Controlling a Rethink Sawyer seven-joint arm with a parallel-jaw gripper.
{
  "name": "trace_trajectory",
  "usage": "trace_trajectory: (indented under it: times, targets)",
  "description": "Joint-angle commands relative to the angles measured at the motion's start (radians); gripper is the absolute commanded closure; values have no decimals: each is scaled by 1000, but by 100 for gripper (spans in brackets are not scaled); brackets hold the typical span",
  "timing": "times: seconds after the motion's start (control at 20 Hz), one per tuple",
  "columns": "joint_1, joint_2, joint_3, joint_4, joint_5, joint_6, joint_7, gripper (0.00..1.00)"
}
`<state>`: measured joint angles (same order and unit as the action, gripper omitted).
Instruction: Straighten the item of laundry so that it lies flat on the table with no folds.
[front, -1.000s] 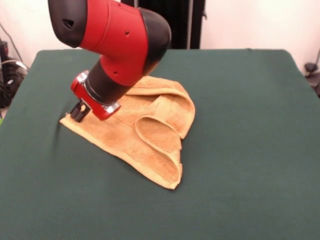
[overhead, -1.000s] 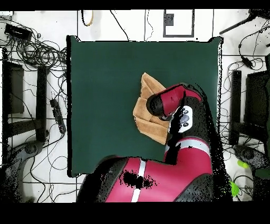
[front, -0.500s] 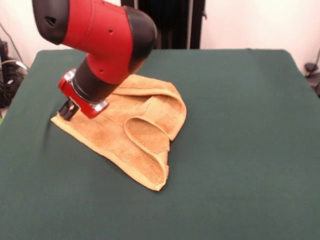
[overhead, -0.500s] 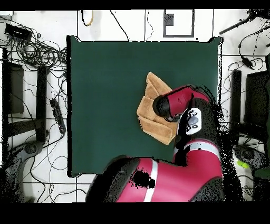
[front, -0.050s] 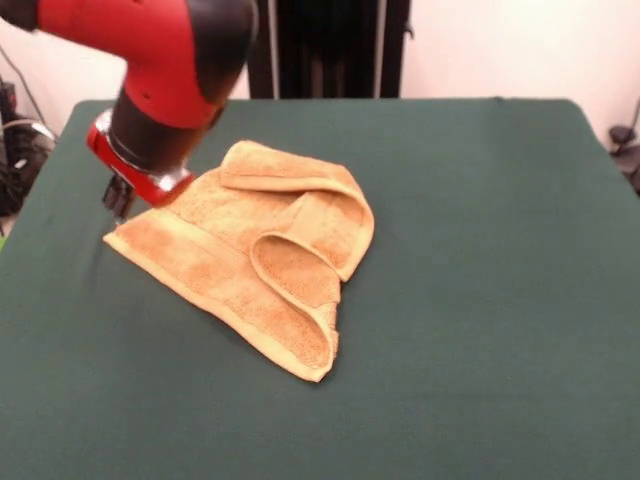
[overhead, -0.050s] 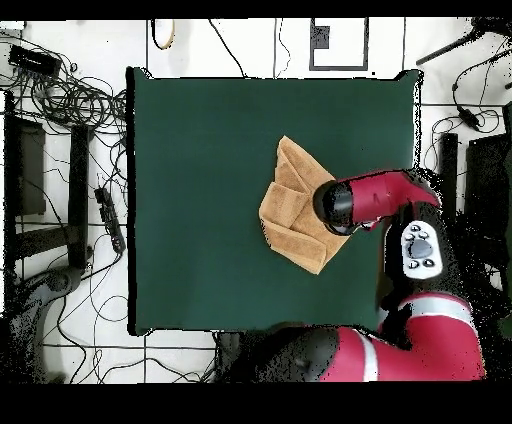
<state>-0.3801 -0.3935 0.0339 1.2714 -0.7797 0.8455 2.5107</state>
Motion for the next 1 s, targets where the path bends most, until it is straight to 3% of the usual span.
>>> trace_trajectory:
  times: [0.05, 0.35, 0.65, 1.0]
  targets:
    - [-75, -111, 234, 188, 128, 36, -421, 100]
    - [-183, -112, 347, 231, 211, 57, -512, 100]
    - [-318, -30, 492, 276, 283, 4, -598, 100]
    - [-446, 69, 640, 317, 372, 34, -687, 100]
